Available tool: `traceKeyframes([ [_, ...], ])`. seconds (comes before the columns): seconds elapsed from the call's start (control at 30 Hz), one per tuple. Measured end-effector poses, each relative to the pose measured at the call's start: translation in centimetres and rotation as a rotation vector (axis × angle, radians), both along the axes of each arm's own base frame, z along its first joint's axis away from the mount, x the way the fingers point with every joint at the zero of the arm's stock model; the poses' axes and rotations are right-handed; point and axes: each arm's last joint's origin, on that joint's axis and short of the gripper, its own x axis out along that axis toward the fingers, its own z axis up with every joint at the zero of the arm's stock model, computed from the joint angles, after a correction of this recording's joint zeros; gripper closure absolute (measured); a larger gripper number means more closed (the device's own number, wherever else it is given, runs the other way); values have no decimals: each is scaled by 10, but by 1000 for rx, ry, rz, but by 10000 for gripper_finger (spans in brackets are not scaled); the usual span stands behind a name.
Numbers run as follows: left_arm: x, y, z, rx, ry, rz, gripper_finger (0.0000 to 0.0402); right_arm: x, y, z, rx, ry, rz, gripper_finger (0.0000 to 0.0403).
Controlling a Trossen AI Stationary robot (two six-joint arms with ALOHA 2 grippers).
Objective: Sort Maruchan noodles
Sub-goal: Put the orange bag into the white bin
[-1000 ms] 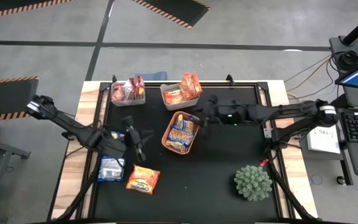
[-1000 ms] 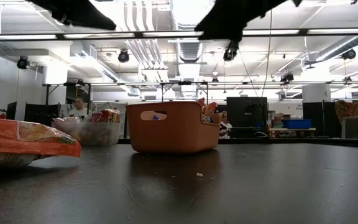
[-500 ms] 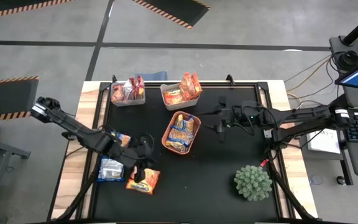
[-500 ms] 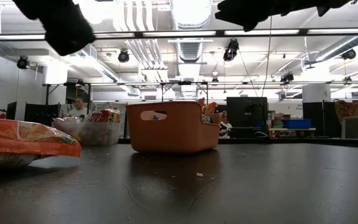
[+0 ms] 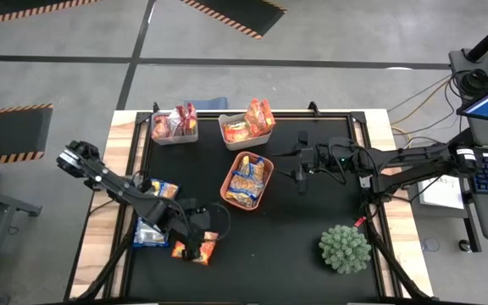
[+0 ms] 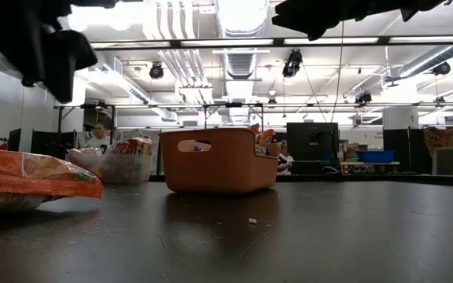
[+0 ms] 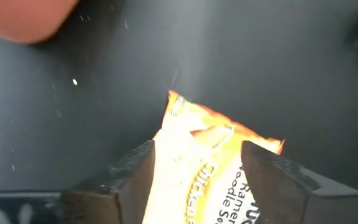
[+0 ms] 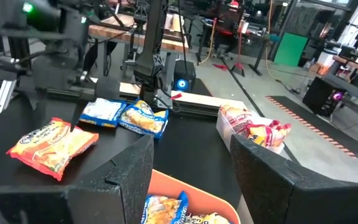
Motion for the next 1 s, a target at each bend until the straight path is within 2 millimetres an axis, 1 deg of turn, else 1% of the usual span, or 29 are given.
traceKeyframes([
  [0.1,-1,-4,-11,23,37,-15,158,0,0,0,1,0,4,200],
  [0.23,-4,-5,-22,38,57,-17,151,0,0,0,2,-1,4,200],
  [0.5,-9,0,-44,64,23,-7,168,0,1,0,13,-1,29,200],
  [0.8,-13,3,-74,-16,-97,2,182,0,2,2,17,-20,57,200],
  [1.0,-19,7,-87,-47,-117,33,205,0,2,2,27,-17,57,200],
])
